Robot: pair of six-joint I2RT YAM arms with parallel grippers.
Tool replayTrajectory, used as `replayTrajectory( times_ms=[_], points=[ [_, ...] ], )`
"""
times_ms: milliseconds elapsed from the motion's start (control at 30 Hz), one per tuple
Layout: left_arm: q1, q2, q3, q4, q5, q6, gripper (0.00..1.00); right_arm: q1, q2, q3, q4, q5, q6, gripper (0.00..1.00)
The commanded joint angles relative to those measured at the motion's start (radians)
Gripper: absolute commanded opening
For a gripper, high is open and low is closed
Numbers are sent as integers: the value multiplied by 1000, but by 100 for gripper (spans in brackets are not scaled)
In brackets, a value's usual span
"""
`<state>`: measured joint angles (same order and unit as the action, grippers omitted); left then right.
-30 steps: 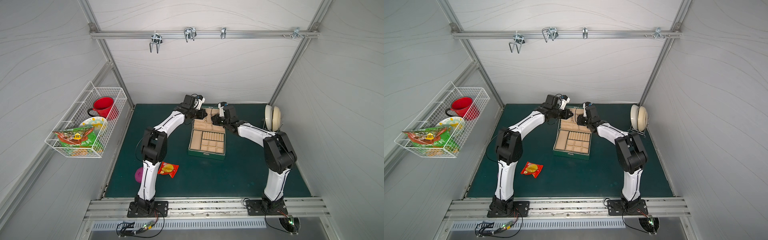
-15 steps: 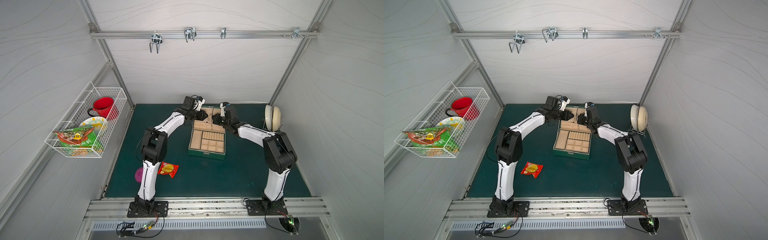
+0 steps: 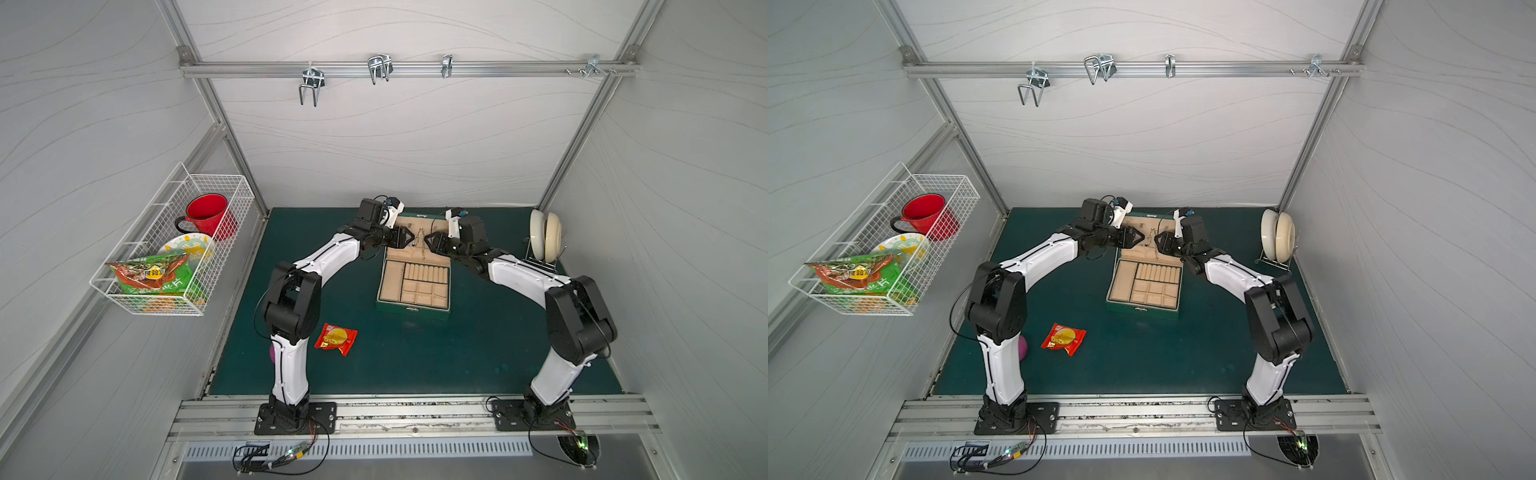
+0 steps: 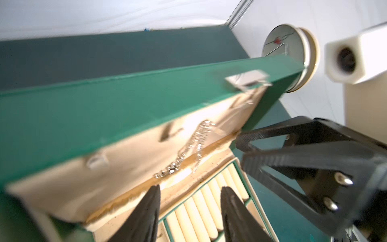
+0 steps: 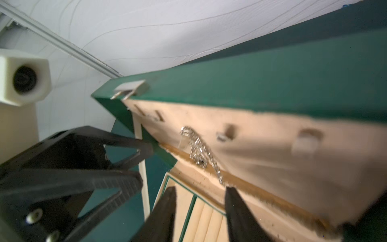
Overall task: Put jewelry chain into jewelry box
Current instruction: Hang the necklace on the jewelry box clasp, then close the fastener on the jewelry box.
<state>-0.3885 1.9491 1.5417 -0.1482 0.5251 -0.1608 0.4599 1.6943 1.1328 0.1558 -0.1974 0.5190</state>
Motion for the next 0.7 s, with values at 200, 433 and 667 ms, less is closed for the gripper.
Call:
replayTrajectory(
  times_ms=[200, 433, 667],
  points=[
    [56, -274, -334, 240, -54, -66, 65, -31, -161, 125, -386, -81, -668, 97],
    [60, -309, -552, 307, -137, -171, 83, -33, 17, 337, -454, -36, -1086, 99],
    [16, -316, -668, 338, -128, -221, 85, -30, 212, 610, -625, -60, -1298, 99]
  ],
)
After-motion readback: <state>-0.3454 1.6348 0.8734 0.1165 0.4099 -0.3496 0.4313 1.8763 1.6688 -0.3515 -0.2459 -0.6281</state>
